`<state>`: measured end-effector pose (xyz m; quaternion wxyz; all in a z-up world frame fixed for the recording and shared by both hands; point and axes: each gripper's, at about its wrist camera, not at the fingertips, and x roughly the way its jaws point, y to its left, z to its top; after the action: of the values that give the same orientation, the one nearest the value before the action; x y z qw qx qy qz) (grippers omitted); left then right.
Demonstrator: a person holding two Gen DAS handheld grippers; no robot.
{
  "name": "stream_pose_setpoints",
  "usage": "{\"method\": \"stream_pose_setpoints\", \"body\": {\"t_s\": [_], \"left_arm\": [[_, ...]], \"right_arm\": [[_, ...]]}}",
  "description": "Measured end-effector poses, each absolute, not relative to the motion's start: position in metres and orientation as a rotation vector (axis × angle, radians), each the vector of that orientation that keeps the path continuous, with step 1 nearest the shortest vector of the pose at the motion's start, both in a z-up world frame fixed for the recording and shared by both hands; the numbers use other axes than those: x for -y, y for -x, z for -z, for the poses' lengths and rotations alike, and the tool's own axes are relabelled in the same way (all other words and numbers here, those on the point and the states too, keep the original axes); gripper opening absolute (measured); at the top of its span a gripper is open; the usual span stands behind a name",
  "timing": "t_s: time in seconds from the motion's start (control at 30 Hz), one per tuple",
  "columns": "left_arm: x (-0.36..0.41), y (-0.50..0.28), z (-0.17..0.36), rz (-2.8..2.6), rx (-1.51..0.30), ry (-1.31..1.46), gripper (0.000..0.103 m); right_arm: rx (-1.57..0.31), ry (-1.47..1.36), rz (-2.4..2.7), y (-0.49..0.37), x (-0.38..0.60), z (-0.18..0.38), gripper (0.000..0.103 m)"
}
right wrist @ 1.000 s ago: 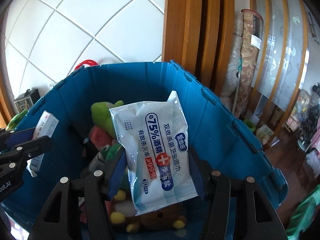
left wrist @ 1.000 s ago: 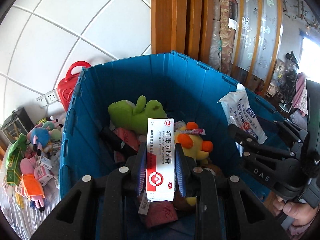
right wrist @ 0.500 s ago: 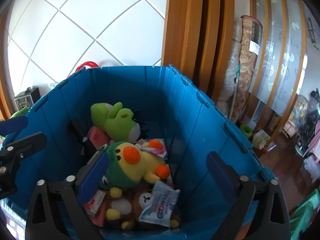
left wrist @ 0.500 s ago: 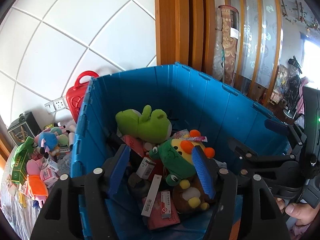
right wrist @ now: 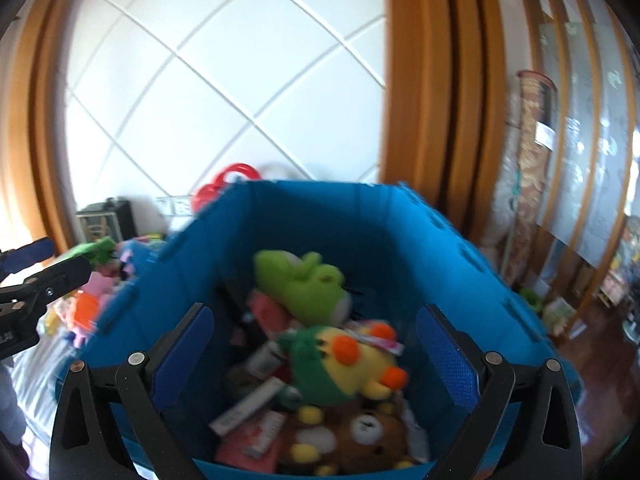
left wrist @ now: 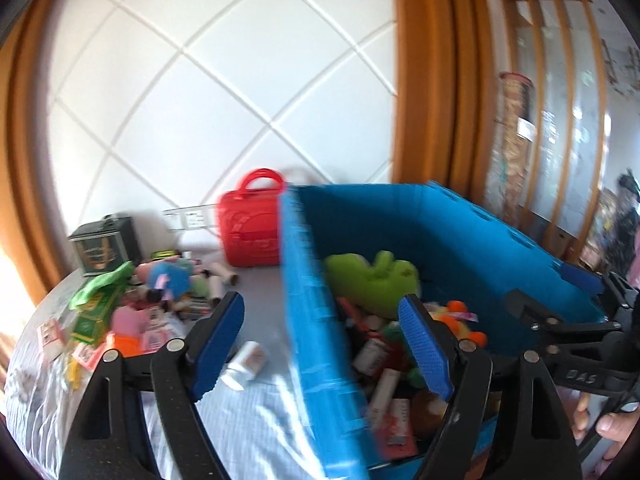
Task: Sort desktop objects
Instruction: 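Bring both open tools back over the pile on the table, then grasp pink pig plush with left tool while right tool grasps white-green medicine box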
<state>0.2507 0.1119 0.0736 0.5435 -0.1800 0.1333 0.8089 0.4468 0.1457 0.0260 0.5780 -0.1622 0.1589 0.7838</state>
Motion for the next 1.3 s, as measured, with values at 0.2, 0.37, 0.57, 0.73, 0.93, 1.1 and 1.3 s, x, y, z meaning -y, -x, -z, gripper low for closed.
{"method": "stream_pose_setpoints", "body": {"t_s": [0.2,0.37,0.57,0.73,0.93,1.1,1.3], "left_arm": [[-0.064,-0.176,-0.070,-2.023,-0.258,0.474,0.080],[-0.016,-0.100,-0.057,-2.110,-0.255,0.515,0.080],[0.051,0.014,-0.035,-2.187,-0.291,0.590,0.080],[0.093,0.102,-0.005,-2.229,-0.373,0.679,0.080],[0.099,0.161,0.039,-2.155,-0.412,0.830,0.080],[0.076,0.157,0.069,-2.053,-0.425,0.911,0.080],[0.024,0.146,0.080,-1.988,-0.467,0.932,0.079]], "right_arm": [[-0.326,0.337,-1.949,-0.382,-0.128,-0.048,0.103],[-0.279,0.327,-2.036,-0.307,-0.105,-0.064,0.103],[-0.325,0.349,-2.090,-0.196,-0.092,-0.058,0.103],[-0.435,0.425,-2.057,-0.116,-0.100,-0.030,0.103],[-0.588,0.602,-1.939,-0.075,-0.122,0.030,0.103],[-0.672,0.697,-1.841,-0.076,-0.144,0.069,0.103],[-0.723,0.752,-1.835,-0.073,-0.172,0.094,0.103]]}}
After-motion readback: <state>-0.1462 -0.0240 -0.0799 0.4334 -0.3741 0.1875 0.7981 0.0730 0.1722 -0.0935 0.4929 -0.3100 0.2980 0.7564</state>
